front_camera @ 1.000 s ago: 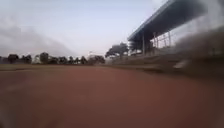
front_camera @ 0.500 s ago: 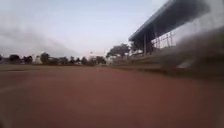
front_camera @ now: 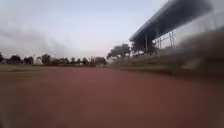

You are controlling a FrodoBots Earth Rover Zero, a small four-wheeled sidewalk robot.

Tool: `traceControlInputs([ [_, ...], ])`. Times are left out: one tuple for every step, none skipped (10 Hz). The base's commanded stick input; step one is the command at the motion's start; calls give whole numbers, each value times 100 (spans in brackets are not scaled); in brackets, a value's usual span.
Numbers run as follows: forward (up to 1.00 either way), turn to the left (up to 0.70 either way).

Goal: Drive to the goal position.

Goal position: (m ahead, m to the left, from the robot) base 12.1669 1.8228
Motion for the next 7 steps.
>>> traceControlInputs([
  [70,0],
  [70,0],
  [70,-1],
  [70,-23],
  [70,-34],
  [70,-34],
  [70,-34],
])
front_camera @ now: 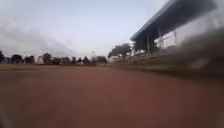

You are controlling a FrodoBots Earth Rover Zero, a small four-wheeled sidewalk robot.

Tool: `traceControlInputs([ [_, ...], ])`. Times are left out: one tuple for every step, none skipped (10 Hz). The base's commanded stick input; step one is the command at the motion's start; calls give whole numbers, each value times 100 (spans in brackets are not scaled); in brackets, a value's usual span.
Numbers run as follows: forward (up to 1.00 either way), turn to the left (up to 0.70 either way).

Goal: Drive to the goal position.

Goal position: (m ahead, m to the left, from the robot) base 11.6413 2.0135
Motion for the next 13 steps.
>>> traceControlInputs([
  [70,-22],
  [70,0],
  [70,0],
  [70,0],
  [70,0],
  [70,0],
  [70,0],
  [70,0],
  [70,0],
  [70,0],
  [70,0],
  [70,0],
  [70,0],
])
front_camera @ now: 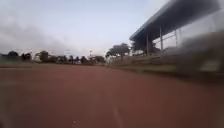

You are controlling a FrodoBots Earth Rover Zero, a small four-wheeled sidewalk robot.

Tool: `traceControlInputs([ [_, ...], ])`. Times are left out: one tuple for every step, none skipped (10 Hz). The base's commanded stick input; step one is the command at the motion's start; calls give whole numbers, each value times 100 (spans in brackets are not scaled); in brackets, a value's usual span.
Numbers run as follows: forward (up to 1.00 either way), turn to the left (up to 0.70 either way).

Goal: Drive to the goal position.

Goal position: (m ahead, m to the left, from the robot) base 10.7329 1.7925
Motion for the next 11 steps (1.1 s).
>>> traceControlInputs([
  [70,0],
  [70,0],
  [70,0],
  [70,0],
  [70,0],
  [70,0],
  [70,0],
  [70,0],
  [70,0],
  [70,0],
  [70,0],
])
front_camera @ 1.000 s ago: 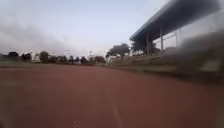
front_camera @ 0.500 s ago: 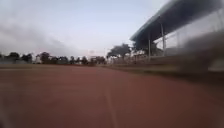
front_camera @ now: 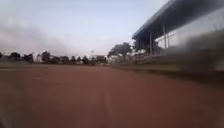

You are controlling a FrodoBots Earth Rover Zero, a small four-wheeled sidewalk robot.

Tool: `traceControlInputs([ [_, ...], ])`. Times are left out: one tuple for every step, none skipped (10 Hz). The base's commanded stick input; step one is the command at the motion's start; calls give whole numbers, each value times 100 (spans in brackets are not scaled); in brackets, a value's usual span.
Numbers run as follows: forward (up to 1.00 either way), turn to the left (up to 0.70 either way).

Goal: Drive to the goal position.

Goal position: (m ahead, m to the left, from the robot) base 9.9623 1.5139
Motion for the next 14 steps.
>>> traceControlInputs([
  [70,0],
  [70,0],
  [70,0],
  [70,0],
  [70,0],
  [70,0],
  [70,0],
  [70,0],
  [70,0],
  [70,0],
  [70,-1],
  [70,-2],
  [70,-2],
  [70,-2],
])
